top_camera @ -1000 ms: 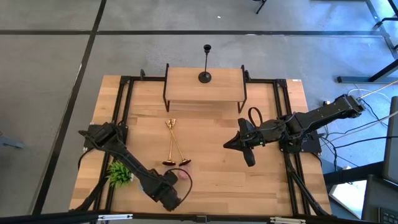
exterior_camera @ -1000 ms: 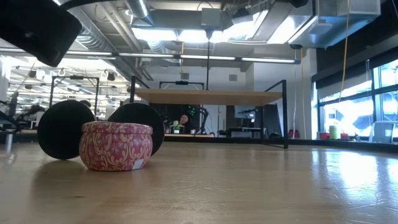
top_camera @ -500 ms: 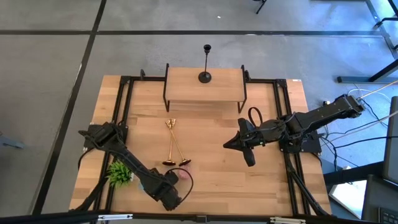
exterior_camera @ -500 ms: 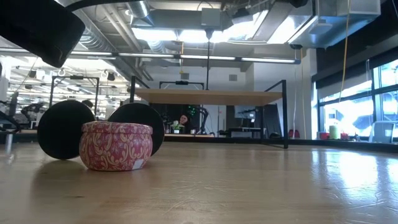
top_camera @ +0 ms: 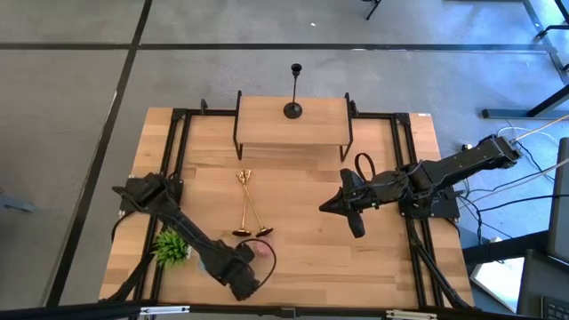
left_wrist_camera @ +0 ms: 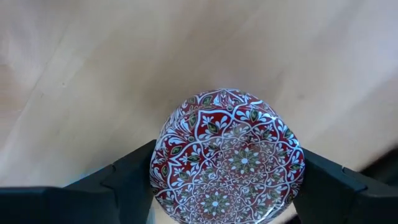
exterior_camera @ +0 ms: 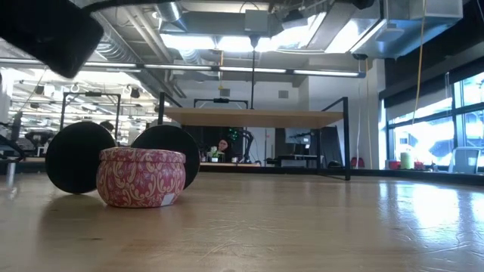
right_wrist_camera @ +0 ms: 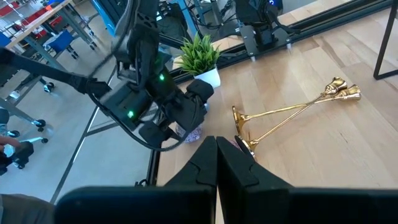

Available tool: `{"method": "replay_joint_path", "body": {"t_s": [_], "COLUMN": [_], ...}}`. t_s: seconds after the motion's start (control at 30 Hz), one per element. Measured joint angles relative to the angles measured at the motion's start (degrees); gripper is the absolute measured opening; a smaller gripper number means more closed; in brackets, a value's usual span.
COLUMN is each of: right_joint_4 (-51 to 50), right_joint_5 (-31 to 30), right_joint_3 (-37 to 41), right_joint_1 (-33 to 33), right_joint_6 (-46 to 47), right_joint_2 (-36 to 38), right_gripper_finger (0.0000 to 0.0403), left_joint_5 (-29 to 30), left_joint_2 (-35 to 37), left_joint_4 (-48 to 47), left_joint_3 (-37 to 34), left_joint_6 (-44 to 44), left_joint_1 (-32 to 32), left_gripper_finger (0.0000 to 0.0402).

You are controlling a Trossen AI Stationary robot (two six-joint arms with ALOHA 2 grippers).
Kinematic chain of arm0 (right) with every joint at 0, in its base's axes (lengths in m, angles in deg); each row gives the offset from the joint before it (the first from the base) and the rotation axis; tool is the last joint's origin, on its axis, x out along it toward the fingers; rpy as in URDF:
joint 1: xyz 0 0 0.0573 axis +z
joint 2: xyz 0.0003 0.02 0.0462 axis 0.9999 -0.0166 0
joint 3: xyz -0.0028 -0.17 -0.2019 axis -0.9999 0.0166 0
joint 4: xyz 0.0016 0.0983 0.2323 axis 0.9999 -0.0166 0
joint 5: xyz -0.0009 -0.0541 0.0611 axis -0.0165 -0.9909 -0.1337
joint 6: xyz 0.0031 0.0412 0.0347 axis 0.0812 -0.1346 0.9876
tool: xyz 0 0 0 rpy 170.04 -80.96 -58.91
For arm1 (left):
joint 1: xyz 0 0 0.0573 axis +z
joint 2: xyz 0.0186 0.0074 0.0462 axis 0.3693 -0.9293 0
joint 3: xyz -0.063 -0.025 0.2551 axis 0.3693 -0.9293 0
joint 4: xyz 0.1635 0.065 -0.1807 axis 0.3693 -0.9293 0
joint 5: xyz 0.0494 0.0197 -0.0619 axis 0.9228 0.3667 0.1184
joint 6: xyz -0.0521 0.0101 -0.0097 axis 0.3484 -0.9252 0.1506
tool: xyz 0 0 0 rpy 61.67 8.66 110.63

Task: Pick & Place candle stick holders
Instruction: Put the red scented candle on the shelf

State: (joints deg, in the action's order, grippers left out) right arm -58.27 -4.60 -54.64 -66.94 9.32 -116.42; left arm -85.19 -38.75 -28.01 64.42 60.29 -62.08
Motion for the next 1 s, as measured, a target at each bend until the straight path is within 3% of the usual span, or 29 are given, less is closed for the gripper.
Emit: {"method": "replay_joint_path", "body": {"t_s": [0.27,0.5,0.8,1.0], "right_joint_4": [-0.01,0.00,1.44,3.28], "right_joint_5": [0.01,0.02,0.04,-0.05], "right_joint_3": [0.00,0.00,0.00,-0.02], "right_joint_1": [0.00,0.02,0.00,0.00], "right_joint_6": [0.00,-0.01,0.00,0.03], "right_joint_2": [0.00,0.00,0.00,-0.02], "right_gripper_finger": [0.0000,0.0000,0.0000,0.0000], "left_joint_5": [1.16,9.93,18.48,20.35], "left_joint_2": [6.49,12.80,18.14,20.87], "left_joint_4": [0.00,-0.37,-5.10,-11.75], "left_joint_3": [0.03,2.11,7.23,9.71], "left_joint_6": [0.49,-2.02,-15.37,-25.62], "left_joint_1": [1.03,5.02,17.63,30.91], "left_gripper_finger": [0.0294,0.0294,0.0294,0.0294]}}
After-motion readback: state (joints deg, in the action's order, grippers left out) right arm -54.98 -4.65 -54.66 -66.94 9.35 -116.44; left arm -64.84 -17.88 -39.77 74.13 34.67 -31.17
